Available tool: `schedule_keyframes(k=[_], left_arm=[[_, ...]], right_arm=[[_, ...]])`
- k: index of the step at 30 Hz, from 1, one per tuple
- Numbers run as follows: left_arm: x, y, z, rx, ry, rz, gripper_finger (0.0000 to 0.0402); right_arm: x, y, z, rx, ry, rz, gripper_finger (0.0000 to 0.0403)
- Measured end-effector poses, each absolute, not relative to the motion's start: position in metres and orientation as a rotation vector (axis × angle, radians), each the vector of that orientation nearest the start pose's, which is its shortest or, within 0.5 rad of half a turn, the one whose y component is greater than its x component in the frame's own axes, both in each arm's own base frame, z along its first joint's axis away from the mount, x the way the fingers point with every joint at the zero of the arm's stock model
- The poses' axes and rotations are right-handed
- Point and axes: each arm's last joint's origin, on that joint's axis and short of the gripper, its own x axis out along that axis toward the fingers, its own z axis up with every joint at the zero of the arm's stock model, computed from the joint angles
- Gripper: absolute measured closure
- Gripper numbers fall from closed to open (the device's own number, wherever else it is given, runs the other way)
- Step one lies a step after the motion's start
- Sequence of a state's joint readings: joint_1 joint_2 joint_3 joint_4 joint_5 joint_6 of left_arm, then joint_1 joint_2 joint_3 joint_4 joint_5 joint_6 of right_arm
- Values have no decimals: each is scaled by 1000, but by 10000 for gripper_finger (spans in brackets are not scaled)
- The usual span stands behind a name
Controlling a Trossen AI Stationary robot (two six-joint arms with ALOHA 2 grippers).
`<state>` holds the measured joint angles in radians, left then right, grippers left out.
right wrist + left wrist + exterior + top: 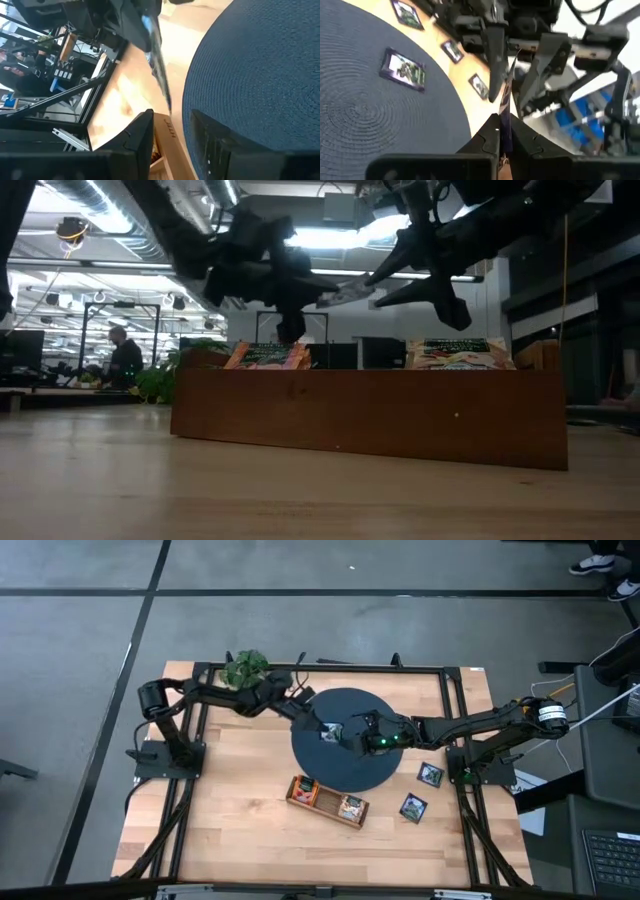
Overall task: Pick & Place Tea
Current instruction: Put the violet tea bag into the middle section of the wooden organizer
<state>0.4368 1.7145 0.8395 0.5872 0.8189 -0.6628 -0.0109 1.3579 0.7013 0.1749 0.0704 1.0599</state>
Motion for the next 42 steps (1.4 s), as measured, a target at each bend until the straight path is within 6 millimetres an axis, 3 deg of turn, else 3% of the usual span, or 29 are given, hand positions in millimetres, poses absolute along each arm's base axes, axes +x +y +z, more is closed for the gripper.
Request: schedule_keyframes(k=[7, 18, 21, 26, 29, 34, 42], left_arm=[[311, 116, 182, -932, 249, -263, 393], [317, 98, 183, -943, 273, -309, 390], [318, 97, 183, -943, 269, -298, 388], [318, 97, 182, -941, 269, -296, 386], [318, 97, 182, -930, 279, -305, 384], [314, 103, 177, -913, 329, -333, 372], [301, 126, 170, -957, 387, -316, 363]], right_arm=[[282, -6, 217, 1001, 359, -332, 273], [284, -7, 222, 969, 293, -336, 279], [284, -7, 222, 971, 287, -334, 305], [284, -7, 224, 976, 277, -316, 387], [285, -6, 224, 1020, 293, -289, 393], [287, -2, 228, 1078, 375, -218, 398], [302, 5, 258, 981, 724, -109, 399]])
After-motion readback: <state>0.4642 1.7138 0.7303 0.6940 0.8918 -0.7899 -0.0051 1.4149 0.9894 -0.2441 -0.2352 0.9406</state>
